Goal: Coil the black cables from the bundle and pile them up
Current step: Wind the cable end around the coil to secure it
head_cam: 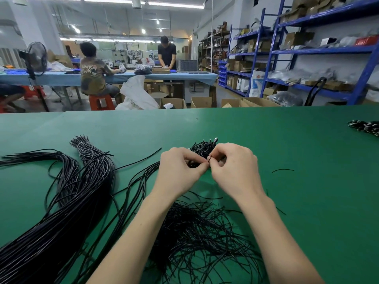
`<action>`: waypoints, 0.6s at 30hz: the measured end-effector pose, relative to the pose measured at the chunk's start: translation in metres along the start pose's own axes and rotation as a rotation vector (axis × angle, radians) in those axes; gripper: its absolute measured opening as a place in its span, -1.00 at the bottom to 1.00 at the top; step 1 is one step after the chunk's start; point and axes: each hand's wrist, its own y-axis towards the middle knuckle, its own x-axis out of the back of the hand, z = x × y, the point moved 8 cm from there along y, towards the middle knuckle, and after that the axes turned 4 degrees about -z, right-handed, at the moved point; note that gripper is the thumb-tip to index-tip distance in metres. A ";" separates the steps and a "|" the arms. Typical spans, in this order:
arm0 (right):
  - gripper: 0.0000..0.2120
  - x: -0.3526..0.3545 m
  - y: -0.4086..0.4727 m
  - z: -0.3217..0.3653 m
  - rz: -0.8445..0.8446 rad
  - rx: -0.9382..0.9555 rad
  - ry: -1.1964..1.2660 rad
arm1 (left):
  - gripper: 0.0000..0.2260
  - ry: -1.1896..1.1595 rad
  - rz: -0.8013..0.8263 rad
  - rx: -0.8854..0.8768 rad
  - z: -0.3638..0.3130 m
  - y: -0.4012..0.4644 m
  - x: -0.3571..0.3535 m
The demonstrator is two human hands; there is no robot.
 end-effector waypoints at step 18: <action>-0.84 0.000 0.007 -0.017 0.002 -0.013 0.314 | -0.99 -0.566 -0.089 0.255 0.025 -0.006 -0.019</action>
